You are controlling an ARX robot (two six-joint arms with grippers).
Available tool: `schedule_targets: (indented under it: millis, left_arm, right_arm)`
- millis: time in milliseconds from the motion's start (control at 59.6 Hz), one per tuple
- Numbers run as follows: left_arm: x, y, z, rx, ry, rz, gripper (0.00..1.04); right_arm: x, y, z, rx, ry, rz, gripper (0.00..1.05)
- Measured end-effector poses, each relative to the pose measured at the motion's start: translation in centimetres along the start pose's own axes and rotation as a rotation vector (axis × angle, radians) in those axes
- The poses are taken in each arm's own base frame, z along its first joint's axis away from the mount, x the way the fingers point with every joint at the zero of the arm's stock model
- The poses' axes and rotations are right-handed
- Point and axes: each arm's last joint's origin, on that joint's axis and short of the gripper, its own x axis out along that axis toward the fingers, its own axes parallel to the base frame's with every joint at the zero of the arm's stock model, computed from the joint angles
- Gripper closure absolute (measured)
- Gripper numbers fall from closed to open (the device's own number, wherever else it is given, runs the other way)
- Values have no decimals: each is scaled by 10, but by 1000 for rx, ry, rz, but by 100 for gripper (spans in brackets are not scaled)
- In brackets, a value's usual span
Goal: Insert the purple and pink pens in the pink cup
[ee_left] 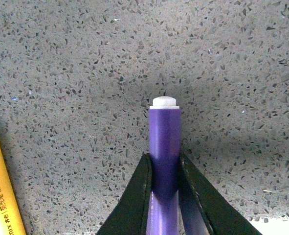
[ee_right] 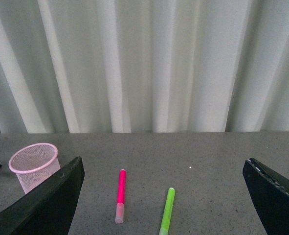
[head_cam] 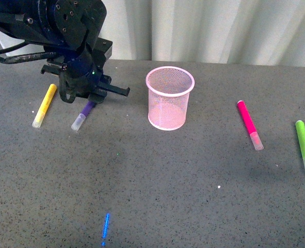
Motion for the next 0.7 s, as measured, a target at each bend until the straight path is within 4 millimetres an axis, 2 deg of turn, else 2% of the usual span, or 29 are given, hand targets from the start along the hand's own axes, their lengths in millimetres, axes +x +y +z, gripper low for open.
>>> schedule_targets:
  millis: [201,402,704]
  left_arm:
    - [-17,3,11,-68,-150,-17,93]
    - [-42,16,27,-217,-356,-13,93]
    - [-62,54,23,-535,-651,-7,93]
  right_arm:
    - [0,0,0,0,0,0,7]
    - [0,0,0,0,0,0,7]
    - [0,0,0,0,0,0,7]
